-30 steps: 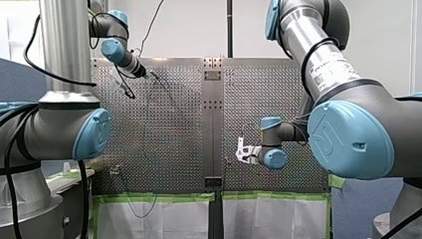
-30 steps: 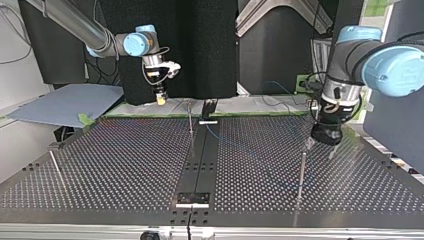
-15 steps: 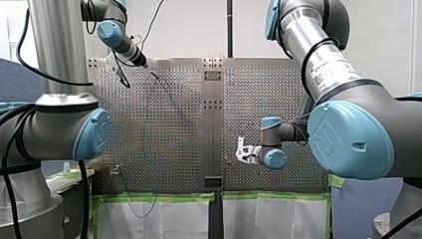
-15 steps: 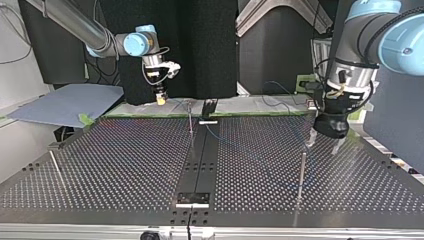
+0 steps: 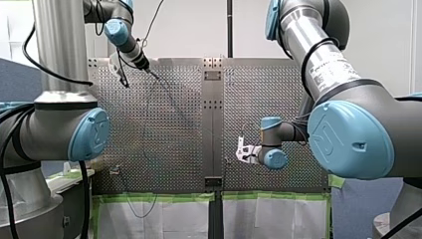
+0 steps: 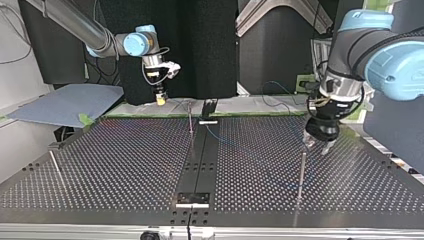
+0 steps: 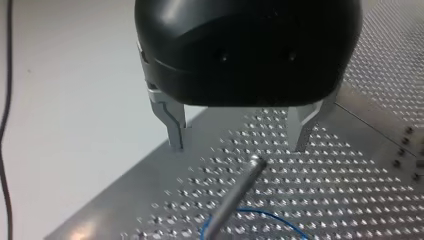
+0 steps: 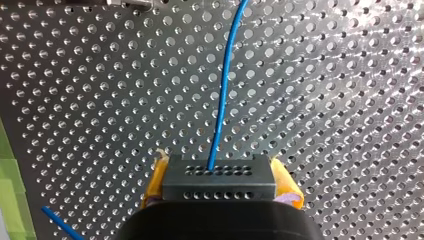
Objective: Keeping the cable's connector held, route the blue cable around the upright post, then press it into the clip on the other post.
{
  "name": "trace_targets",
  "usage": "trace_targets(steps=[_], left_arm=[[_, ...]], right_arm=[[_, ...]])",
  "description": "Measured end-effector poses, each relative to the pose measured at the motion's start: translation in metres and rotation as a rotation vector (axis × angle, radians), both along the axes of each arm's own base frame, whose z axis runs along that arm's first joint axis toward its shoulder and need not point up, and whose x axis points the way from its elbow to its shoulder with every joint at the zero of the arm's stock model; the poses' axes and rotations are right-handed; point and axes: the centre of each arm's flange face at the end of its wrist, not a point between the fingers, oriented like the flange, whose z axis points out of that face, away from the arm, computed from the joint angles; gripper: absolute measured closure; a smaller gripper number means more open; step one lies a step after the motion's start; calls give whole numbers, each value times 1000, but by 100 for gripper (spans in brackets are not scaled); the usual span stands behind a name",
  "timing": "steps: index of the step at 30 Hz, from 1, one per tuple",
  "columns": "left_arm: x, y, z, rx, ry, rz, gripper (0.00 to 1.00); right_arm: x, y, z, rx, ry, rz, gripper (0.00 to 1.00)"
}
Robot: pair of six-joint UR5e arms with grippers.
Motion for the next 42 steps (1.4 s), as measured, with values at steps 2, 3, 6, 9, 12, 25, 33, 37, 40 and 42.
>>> trace_targets(steps=[2,3,6,9,12,25,33,37,40,42], left_arm=[[-2,-1,-2,19,18,-1,0],[-3,-1,-2,26,25,-2,0],[-6,-1,-4,50,47,-7,0],[-9,-3,-6,70,68,-17,0],[-12,-6,-7,91,85,-31,0],[-13,-6,-8,212,84,-61,0],[-12,0,-8,297,85,-26,0],[-12,4,-8,342,88,0,0],[-13,6,-7,369,90,17,0],[-13,7,-7,386,92,26,0]], right_arm=[[0,0,0,0,0,0,100],[0,0,0,0,0,0,100],[0,0,0,-1,0,0,100],[0,0,0,0,1,1,100],[0,0,0,-1,0,1,100],[0,0,0,-1,-2,0,100],[0,0,0,-1,-2,0,100],[0,0,0,-1,-1,1,100],[0,0,0,0,0,2,100],[0,0,0,0,0,2,100]])
